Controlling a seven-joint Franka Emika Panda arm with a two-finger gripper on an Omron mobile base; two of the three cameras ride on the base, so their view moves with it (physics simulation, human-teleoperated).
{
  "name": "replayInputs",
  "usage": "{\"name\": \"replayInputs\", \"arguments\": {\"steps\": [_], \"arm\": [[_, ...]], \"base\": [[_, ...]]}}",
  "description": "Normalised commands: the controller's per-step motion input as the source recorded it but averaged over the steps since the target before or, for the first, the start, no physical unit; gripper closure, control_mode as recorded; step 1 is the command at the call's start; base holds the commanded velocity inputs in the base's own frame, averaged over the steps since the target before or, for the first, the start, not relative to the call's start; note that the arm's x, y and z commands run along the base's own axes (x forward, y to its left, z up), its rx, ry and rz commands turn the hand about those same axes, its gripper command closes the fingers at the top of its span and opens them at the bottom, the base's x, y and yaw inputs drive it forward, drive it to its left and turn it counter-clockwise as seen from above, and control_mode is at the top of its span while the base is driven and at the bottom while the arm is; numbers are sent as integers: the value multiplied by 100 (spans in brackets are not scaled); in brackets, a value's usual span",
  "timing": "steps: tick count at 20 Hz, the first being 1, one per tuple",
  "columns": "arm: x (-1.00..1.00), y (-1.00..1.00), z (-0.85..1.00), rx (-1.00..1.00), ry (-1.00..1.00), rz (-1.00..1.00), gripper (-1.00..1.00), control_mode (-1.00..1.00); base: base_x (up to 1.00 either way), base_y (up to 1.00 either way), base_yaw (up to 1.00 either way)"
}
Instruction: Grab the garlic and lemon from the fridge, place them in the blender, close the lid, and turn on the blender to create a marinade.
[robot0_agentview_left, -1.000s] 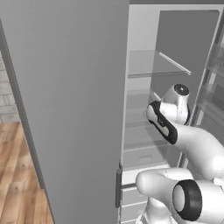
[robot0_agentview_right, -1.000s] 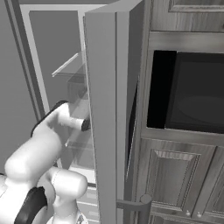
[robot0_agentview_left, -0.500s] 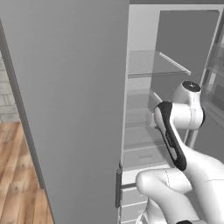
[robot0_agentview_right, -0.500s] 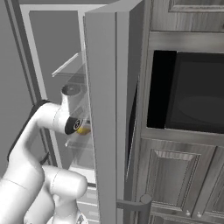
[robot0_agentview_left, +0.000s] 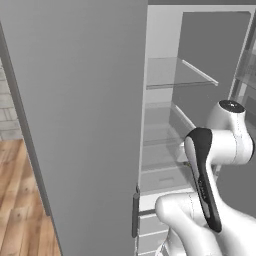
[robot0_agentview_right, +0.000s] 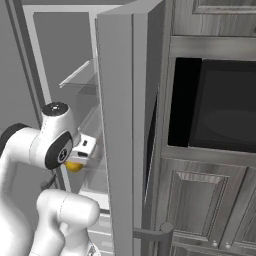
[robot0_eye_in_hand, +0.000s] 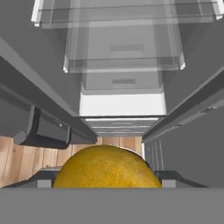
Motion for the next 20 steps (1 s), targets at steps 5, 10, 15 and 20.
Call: {"name": "replayInputs", "arguments": {"steps": [5,10,15,20], "arm": [[-40,18,-6,1,6,-1,100,100],[0,0,0,0,0,0,100,100],[0,0,0,0,0,0,100,100],[0,0,0,0,0,0,100,100]], "base": [[-17,10,-3],[-76,74,-34],[-83,62,-46],[-64,80,-54]]}}
